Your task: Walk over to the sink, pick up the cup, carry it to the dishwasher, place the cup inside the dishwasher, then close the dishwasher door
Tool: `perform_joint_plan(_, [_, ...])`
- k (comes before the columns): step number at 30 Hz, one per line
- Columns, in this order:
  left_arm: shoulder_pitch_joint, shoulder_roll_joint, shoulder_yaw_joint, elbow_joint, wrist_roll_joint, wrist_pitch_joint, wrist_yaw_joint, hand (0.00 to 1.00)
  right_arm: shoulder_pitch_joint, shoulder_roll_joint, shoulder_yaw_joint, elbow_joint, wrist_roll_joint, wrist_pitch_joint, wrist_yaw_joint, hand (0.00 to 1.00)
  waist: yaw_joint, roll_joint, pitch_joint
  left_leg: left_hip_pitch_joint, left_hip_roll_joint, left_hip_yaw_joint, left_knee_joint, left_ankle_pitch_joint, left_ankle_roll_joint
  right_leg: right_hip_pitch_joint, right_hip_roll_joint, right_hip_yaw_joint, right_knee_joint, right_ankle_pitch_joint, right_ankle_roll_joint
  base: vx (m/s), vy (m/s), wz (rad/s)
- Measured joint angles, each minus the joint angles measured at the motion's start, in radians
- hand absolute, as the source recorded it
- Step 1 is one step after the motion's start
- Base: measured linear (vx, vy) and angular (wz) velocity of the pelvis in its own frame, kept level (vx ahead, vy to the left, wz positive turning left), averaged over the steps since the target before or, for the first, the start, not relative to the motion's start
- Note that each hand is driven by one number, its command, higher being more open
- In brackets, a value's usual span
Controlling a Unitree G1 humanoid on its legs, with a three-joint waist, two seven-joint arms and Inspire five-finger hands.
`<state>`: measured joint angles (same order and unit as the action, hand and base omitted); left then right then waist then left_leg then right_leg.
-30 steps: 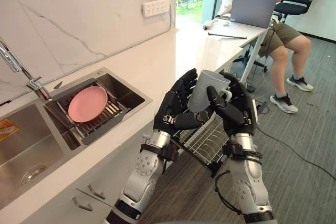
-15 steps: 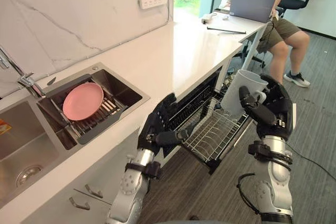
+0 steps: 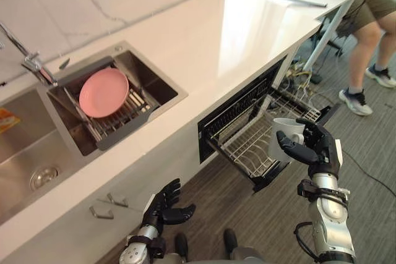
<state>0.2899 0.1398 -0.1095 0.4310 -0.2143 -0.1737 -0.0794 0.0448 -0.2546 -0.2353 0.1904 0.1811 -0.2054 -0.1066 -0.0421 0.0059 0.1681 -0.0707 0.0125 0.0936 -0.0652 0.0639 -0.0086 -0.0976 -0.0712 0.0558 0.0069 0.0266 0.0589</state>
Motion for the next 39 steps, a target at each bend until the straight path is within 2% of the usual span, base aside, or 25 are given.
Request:
perform_joint_plan(6, [-0.099,0.000,0.126,0.139,0.006,-0.002,0.082,0.90,-0.156,-0.087,0.009,0.103,-0.065,0.008,-0.032,0.30,0.014,0.016,0.110,-0.103,-0.002,-0.035,0.073,0.000,0.000,-0.073,-0.004,-0.035,0.045,0.000,0.000,-0.06,-0.010,0.22])
perform_joint_plan(8, [-0.123,0.000,0.139,0.168,0.006,-0.007,0.105,0.90,-0.208,-0.128,0.009,0.147,-0.076,0.010,-0.051,0.30,0.023,0.033,0.143,-0.127,-0.005,-0.053,0.085,0.001,0.000,-0.085,-0.007,-0.053,0.051,0.000,-0.001,-0.07,-0.009,0.20])
perform_joint_plan(10, [-0.123,0.001,0.143,0.174,0.006,-0.010,0.124,0.90,-0.265,-0.157,0.020,0.195,-0.098,0.019,-0.069,0.30,0.030,0.041,0.152,-0.154,-0.006,-0.059,0.087,0.007,-0.001,-0.115,-0.008,-0.059,0.066,-0.002,-0.003,-0.06,-0.006,0.15])
perform_joint_plan(12, [-0.129,0.001,0.145,0.180,0.006,-0.015,0.132,0.90,-0.337,-0.190,0.048,0.244,-0.110,0.029,-0.081,0.30,0.034,0.047,0.178,-0.169,-0.006,-0.060,0.087,0.018,0.003,-0.137,-0.008,-0.060,0.082,-0.003,-0.004,-0.06,-0.014,0.04])
perform_joint_plan(13, [-0.147,-0.001,0.144,0.204,0.005,-0.021,0.140,0.90,-0.394,-0.213,0.070,0.285,-0.130,0.034,-0.094,0.30,0.048,0.052,0.202,-0.178,-0.005,-0.062,0.087,0.024,0.002,-0.150,-0.008,-0.061,0.090,-0.003,-0.005,-0.06,-0.014,0.03])
perform_joint_plan(21, [-0.189,-0.007,0.138,0.216,0.004,-0.044,0.165,0.90,-0.577,-0.261,0.178,0.431,-0.178,0.058,-0.106,0.30,0.070,0.063,0.253,-0.213,-0.007,-0.074,0.063,0.057,0.000,-0.205,-0.009,-0.070,0.120,-0.004,-0.006,-0.04,-0.012,0.04])
perform_joint_plan(27, [-0.241,-0.012,0.122,0.246,-0.001,-0.064,0.170,0.90,-0.655,-0.264,0.242,0.514,-0.221,0.086,-0.114,0.30,0.086,0.072,0.267,-0.232,-0.007,-0.085,0.014,0.096,0.001,-0.250,-0.009,-0.080,0.136,-0.005,-0.008,-0.01,-0.018,0.05])
perform_joint_plan(28, [-0.243,-0.014,0.122,0.246,-0.001,-0.064,0.171,0.90,-0.657,-0.264,0.243,0.515,-0.226,0.087,-0.114,0.90,0.087,0.073,0.270,-0.232,-0.007,-0.086,0.013,0.097,0.001,-0.250,-0.009,-0.081,0.136,-0.005,-0.008,0.02,-0.010,0.03])
perform_joint_plan(39, [-0.283,-0.021,0.131,0.241,-0.001,-0.072,0.212,0.90,-0.670,-0.263,0.242,0.527,-0.294,0.094,-0.139,0.90,0.096,0.072,0.273,-0.229,-0.006,-0.105,-0.004,0.113,-0.002,-0.251,-0.009,-0.090,0.142,-0.007,-0.011,0.00,-0.009,0.03])
